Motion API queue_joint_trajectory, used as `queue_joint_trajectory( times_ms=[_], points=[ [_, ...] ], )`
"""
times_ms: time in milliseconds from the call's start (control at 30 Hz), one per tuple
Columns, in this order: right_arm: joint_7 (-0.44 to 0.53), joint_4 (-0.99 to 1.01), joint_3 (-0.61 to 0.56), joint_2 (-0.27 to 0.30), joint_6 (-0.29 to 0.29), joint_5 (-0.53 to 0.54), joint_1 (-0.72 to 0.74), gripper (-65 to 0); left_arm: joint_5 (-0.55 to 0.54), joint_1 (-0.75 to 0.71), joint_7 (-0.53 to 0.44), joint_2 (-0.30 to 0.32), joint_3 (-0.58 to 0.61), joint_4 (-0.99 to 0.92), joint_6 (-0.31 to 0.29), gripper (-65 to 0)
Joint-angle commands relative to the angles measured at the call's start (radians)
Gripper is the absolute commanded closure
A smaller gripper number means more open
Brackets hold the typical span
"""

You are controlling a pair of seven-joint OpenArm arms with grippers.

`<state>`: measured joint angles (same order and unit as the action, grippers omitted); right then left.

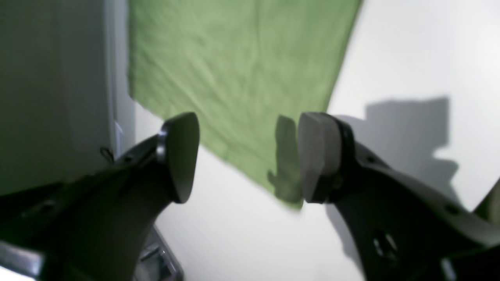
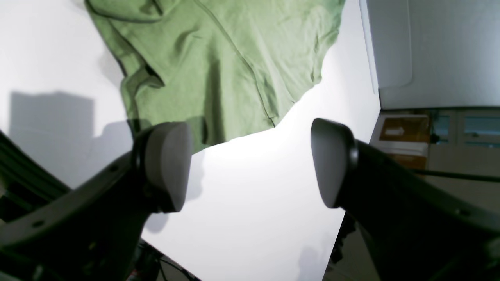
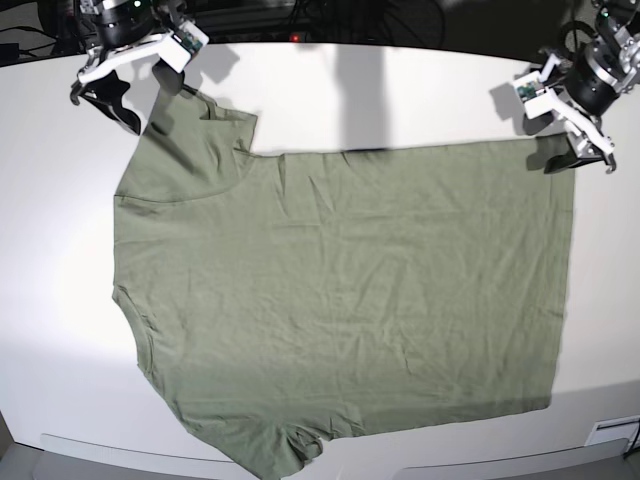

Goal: Fold the T-shirt properly
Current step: 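Close both grippers on the shoulder edges of the green shirt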

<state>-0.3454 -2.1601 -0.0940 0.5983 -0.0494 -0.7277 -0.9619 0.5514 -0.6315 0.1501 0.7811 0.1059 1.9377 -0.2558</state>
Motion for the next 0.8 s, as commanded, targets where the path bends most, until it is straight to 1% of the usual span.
queue_joint_trajectory(
  times_ms=[0, 67, 100, 167, 200, 267, 367, 467, 533, 767],
  points=[
    [-0.013, -0.018, 0.002, 0.020, -0.011, -0.006, -0.008, -47.3, -0.003, 0.003, -0.027, 0.020, -0.006, -0.011, 0.013, -39.0],
    [-0.043, -0.018, 0.002, 0.035, -0.061, -0.005, -0.008, -47.3, -0.032, 0.010, -0.032, 0.029, -0.006, -0.057, 0.002, -39.0],
    [-0.055, -0.018, 0.002, 0.041, -0.079, -0.005, -0.008, -47.3, -0.056, 0.019, -0.031, 0.030, -0.006, -0.077, -0.015, -39.0],
    [-0.056, -0.018, 0.002, 0.053, -0.093, -0.005, -0.008, -47.3, -0.063, 0.045, -0.032, 0.029, -0.006, -0.109, -0.062, -39.0],
    [-0.055, -0.018, 0.002, 0.053, -0.093, -0.005, -0.008, -47.3, -0.063, 0.058, -0.031, 0.029, -0.006, -0.121, -0.076, -39.0],
    [-0.055, -0.018, 0.002, 0.053, -0.093, -0.005, -0.008, -47.3, -0.064, 0.084, -0.032, 0.030, -0.006, -0.145, -0.079, -39.0],
    [-0.056, -0.018, 0.002, 0.053, -0.093, -0.005, -0.008, -47.3, -0.101, 0.117, -0.035, 0.038, -0.006, -0.194, -0.080, -39.0],
    [-0.055, -0.018, 0.002, 0.053, -0.093, -0.005, -0.008, -47.3, -0.116, 0.136, -0.036, 0.041, -0.006, -0.241, -0.108, -39.0],
    [-0.055, -0.018, 0.002, 0.053, -0.093, -0.005, -0.008, -47.3, -0.119, 0.132, -0.053, 0.047, -0.006, -0.253, -0.120, -39.0],
    [-0.055, -0.018, 0.002, 0.053, -0.092, -0.005, 0.000, -47.3, -0.119, 0.136, -0.136, 0.048, -0.006, -0.254, -0.120, -39.0]
  ],
)
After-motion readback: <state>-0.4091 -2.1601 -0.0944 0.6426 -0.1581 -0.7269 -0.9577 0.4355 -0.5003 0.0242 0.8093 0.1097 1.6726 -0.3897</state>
